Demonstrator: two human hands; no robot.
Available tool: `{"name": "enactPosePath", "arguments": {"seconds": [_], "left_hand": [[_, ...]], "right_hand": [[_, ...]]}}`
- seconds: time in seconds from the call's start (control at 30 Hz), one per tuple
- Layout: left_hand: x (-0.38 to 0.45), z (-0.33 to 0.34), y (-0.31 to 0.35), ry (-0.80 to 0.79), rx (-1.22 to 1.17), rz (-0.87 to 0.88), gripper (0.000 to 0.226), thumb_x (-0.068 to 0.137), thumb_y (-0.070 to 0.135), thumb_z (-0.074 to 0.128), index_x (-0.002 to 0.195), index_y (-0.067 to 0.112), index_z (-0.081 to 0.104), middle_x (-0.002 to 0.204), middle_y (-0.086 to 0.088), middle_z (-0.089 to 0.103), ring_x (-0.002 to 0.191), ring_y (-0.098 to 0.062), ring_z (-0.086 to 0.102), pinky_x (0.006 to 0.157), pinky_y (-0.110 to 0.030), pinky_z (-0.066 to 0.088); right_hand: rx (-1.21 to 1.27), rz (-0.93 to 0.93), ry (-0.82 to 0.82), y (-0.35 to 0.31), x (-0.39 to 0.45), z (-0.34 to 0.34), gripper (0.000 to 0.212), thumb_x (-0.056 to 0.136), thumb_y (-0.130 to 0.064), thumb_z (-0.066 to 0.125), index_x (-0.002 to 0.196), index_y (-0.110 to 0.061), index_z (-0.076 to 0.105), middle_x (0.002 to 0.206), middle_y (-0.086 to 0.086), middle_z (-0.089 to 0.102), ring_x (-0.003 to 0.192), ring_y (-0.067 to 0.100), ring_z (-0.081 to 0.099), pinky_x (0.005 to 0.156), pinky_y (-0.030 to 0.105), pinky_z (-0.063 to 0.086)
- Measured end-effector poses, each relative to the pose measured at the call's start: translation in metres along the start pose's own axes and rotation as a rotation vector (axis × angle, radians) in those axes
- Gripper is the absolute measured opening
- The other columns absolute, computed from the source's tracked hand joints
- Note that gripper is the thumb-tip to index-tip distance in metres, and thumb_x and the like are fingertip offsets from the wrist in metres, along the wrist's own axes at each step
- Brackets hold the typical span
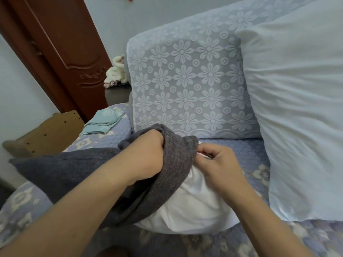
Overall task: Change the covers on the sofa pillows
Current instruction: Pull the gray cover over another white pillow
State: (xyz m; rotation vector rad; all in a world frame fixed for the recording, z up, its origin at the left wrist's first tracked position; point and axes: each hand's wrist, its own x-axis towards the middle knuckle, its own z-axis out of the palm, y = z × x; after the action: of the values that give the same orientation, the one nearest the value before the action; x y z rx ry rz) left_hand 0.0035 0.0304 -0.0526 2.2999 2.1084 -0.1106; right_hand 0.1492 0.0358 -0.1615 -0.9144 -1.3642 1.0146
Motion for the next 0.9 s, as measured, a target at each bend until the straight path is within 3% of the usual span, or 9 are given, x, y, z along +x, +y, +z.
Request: {"name": "enactPosePath", "arguments": {"seconds": [0.1, 0.2, 0.3, 0.4, 0.57, 0.63, 0.7, 0.8, 0.9], "left_hand": [[0.0, -0.009, 0.016, 0.042, 0.074, -0.014, 0.022, 0.099, 0.004, 0.046, 0.079, 0.012, 0.05, 0.096, -0.012, 0.061, 0.106, -0.033, 0.063, 0.069, -0.028, 0.038], [-0.004, -0.015, 0.033, 0.171, 0.205, 0.084, 0.021, 0.095, 0.008, 0.05, 0.079, 0.018, 0.042, 0.077, -0.003, 0.046, 0.098, -0.029, 0.063, 0.071, -0.029, 0.037], [-0.008, -0.012, 0.035, 0.254, 0.322, 0.287, 0.027, 0.096, 0.014, 0.049, 0.075, 0.023, 0.034, 0.094, 0.003, 0.046, 0.094, -0.02, 0.052, 0.071, -0.024, 0.026], [-0.012, -0.008, 0.038, 0.242, 0.289, 0.42, 0.006, 0.096, 0.02, 0.049, 0.093, 0.024, 0.052, 0.105, -0.003, 0.048, 0.097, -0.025, 0.055, 0.072, -0.03, 0.031], [0.008, -0.012, 0.025, 0.07, -0.063, 0.249, 0.025, 0.094, 0.02, 0.057, 0.07, 0.02, 0.049, 0.076, 0.006, 0.049, 0.071, -0.016, 0.051, 0.057, -0.021, 0.036], [0.016, -0.013, 0.019, 0.024, -0.101, 0.223, 0.023, 0.096, 0.022, 0.058, 0.074, 0.023, 0.052, 0.086, 0.001, 0.055, 0.082, -0.019, 0.055, 0.064, -0.023, 0.038], [0.016, -0.01, 0.016, 0.001, -0.079, 0.223, 0.025, 0.097, 0.027, 0.057, 0.074, 0.028, 0.046, 0.108, -0.005, 0.049, 0.096, -0.022, 0.052, 0.08, -0.026, 0.039], [0.008, 0.002, 0.016, 0.049, -0.14, 0.213, 0.015, 0.096, 0.036, 0.057, 0.084, 0.03, 0.049, 0.115, -0.002, 0.039, 0.104, -0.028, 0.055, 0.091, -0.031, 0.044], [-0.003, 0.021, 0.027, 0.188, -0.207, 0.225, 0.013, 0.095, 0.037, 0.056, 0.099, 0.027, 0.048, 0.109, 0.001, 0.033, 0.102, -0.028, 0.055, 0.09, -0.042, 0.049]], "right_hand": [[-0.035, 0.006, 0.03, 0.002, 0.0, 0.003, 0.012, 0.088, -0.007, 0.071, 0.081, -0.013, 0.079, 0.079, 0.0, 0.076, 0.078, 0.005, 0.062, 0.074, 0.036, 0.051], [0.04, 0.051, 0.033, 0.005, 0.002, -0.001, 0.008, 0.086, -0.007, 0.07, 0.082, -0.005, 0.076, 0.077, 0.01, 0.073, 0.075, 0.008, 0.055, 0.068, 0.036, 0.044], [0.082, 0.08, 0.016, 0.003, 0.003, -0.004, 0.013, 0.087, -0.007, 0.067, 0.076, -0.001, 0.073, 0.07, 0.003, 0.063, 0.069, 0.006, 0.048, 0.062, 0.029, 0.038], [0.091, 0.154, 0.037, 0.001, 0.001, -0.002, 0.02, 0.086, 0.002, 0.062, 0.068, -0.002, 0.07, 0.064, 0.0, 0.06, 0.063, 0.006, 0.045, 0.054, 0.022, 0.035], [0.15, 0.287, 0.011, 0.001, 0.001, -0.007, 0.012, 0.088, -0.01, 0.067, 0.083, -0.008, 0.078, 0.084, 0.012, 0.076, 0.072, 0.013, 0.059, 0.066, 0.032, 0.045], [0.125, 0.34, 0.006, -0.003, 0.003, -0.005, 0.016, 0.085, -0.02, 0.066, 0.082, -0.007, 0.076, 0.088, 0.013, 0.076, 0.079, 0.017, 0.062, 0.071, 0.034, 0.047], [0.308, 0.462, -0.048, -0.009, 0.005, -0.01, 0.031, 0.082, -0.033, 0.059, 0.082, -0.006, 0.075, 0.093, 0.015, 0.074, 0.085, 0.023, 0.065, 0.078, 0.036, 0.047], [0.615, 0.546, -0.331, -0.024, 0.003, -0.02, 0.07, 0.1, -0.058, 0.034, 0.113, -0.002, 0.073, 0.118, 0.02, 0.07, 0.109, 0.029, 0.069, 0.096, 0.04, 0.049], [0.589, 0.496, -0.308, -0.023, 0.0, -0.016, 0.057, 0.091, -0.053, 0.051, 0.121, -0.009, 0.071, 0.121, 0.017, 0.07, 0.113, 0.025, 0.068, 0.097, 0.037, 0.055]]}}
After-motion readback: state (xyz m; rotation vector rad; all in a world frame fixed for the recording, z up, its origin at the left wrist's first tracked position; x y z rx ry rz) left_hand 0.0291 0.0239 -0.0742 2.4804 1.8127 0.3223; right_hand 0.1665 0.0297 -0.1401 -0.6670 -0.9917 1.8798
